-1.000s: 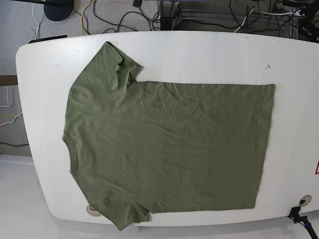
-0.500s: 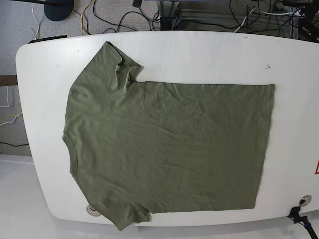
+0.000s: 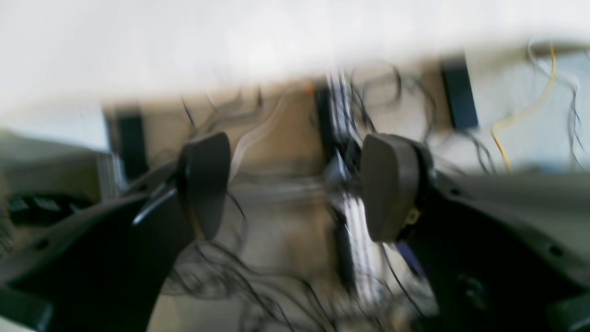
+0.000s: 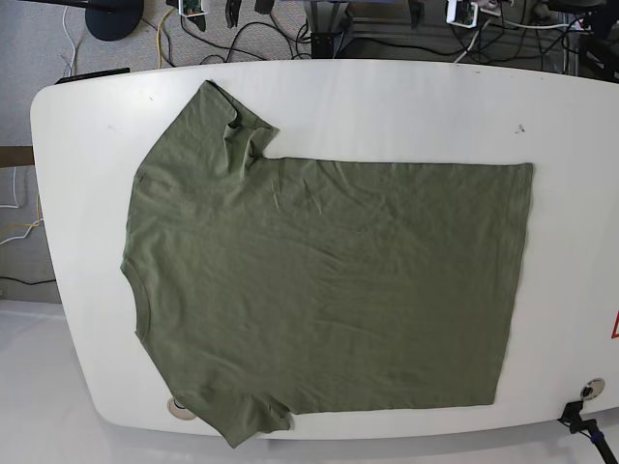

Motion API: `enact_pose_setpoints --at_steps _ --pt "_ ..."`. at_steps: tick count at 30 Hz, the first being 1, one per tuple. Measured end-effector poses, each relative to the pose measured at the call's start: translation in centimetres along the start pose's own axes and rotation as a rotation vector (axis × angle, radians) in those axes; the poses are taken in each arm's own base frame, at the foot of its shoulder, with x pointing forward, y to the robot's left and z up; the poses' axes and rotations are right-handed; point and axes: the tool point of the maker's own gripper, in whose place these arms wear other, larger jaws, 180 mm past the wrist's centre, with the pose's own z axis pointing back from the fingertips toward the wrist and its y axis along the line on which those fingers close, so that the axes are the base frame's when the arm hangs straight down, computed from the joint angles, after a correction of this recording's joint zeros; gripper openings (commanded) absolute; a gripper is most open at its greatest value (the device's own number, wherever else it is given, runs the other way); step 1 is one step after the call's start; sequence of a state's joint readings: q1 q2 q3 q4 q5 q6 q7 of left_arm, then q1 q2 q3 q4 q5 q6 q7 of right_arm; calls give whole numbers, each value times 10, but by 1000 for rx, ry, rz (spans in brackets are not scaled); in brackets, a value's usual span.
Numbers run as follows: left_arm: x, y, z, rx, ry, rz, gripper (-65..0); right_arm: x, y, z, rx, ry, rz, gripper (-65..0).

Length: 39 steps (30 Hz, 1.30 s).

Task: Fold the T-shirt properly
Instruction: 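Move both grippers down to the shirt's shoulder and hem corners and grasp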

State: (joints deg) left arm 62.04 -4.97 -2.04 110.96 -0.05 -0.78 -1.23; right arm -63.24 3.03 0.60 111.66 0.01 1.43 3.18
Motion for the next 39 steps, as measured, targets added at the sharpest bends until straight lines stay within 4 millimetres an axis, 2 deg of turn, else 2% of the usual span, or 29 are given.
enact_pose_setpoints --at_steps 5,8,10,13,16,19,21,23,25,31,35,39 --pt "40 21 -21 51 -119 -17 -228 31 -1 -20 -3 -98 2 -362" --pt "59 44 -30 119 -174 -30 -227 47 -2 -29 -2 -142 4 -362" --pt "70 48 -36 128 -206 -23 -227 60 -2 -36 2 -182 -63 -362" --pt "82 61 -39 132 -259 139 -226 74 -3 -45 23 -208 -217 -362" --pt "87 81 -46 122 -239 226 -228 75 -7 -51 35 -189 -339 -362" --pt "108 85 -54 30 -266 301 -228 72 -11 -53 44 -161 -487 -362" --pt "111 89 -56 4 -253 341 -228 68 -10 -54 79 -125 -550 -362" --pt "109 96 -57 -8 -216 338 -228 71 -23 -54 66 -135 -634 -362" --pt "115 108 -56 18 -231 344 -228 72 -35 -55 54 -132 -697 -362" --pt "126 126 -62 46 -215 338 -227 83 -57 -65 60 -104 -769 -362" --pt "127 124 -63 41 -207 340 -227 67 -62 -73 51 -36 -810 -362" --pt "128 125 -64 40 -210 336 -227 66 -61 -76 58 -24 -814 -362"
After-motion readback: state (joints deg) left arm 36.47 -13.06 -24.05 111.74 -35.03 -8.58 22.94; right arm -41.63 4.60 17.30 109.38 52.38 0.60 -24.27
